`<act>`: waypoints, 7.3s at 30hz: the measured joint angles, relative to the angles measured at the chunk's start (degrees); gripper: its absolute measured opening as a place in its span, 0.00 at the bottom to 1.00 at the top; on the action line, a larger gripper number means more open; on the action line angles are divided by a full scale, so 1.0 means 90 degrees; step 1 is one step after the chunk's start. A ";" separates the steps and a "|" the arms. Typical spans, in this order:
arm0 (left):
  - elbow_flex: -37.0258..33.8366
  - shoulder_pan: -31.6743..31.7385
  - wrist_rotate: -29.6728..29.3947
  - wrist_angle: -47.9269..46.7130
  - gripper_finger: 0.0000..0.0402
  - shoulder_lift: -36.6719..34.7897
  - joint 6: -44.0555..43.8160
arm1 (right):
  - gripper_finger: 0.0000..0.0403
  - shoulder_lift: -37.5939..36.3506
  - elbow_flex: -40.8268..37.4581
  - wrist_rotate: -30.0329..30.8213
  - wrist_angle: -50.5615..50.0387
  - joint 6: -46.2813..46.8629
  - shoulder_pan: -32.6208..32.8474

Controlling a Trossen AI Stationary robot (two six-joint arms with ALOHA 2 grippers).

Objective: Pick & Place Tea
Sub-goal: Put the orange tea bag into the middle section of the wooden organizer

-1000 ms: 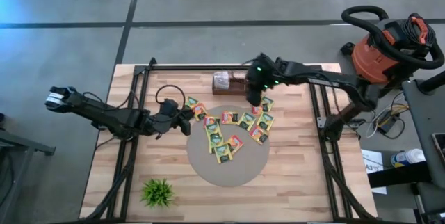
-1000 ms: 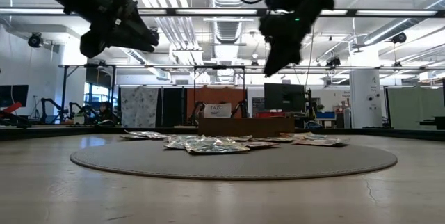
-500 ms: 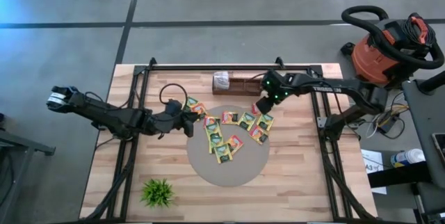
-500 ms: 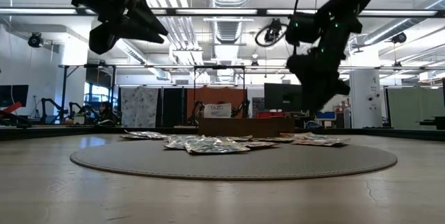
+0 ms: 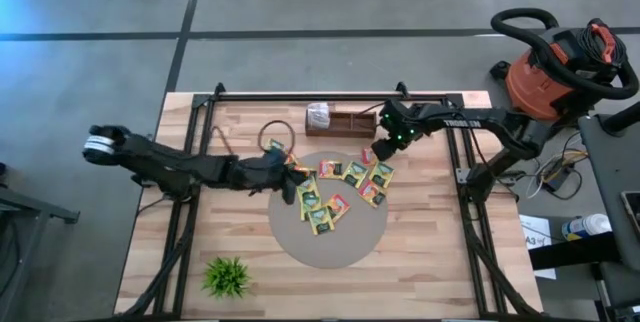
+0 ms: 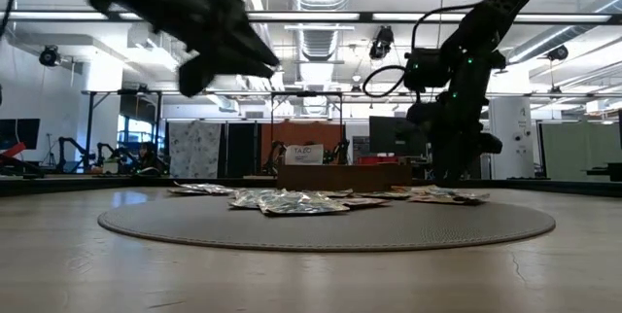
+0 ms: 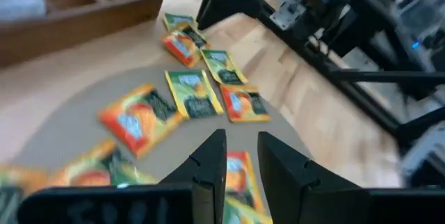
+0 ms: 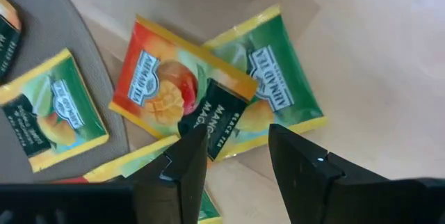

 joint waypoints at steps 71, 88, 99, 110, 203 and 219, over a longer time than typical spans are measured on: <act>0.4914 0.1623 0.1793 -0.0898 0.19 0.5833 0.3671 | 0.34 0.0246 -0.0311 -0.1239 0.0961 -0.0355 -0.0028; 0.4912 0.1628 0.1829 -0.0879 0.19 0.5830 0.3658 | 0.06 0.0200 -0.0001 -0.1523 0.1284 -0.0523 -0.0009; 0.4856 0.1400 0.1787 -0.2025 0.19 0.4647 0.3047 | 0.02 0.0120 0.1063 -0.0782 0.0212 -0.1964 0.0241; 0.3285 0.0921 0.0180 -0.2397 0.19 0.1800 0.1718 | 0.02 0.0215 0.2893 0.0424 0.0166 -0.4373 0.0154; 0.0608 0.0568 0.0037 -0.1889 0.19 -0.1817 -0.0424 | 0.30 0.1770 0.6233 -0.0267 -0.2513 -0.4848 0.0168; 0.0608 0.0444 0.0207 -0.1896 0.19 -0.1540 -0.0910 | 0.30 -0.0713 0.1538 -0.0306 -0.1104 -0.3157 0.1151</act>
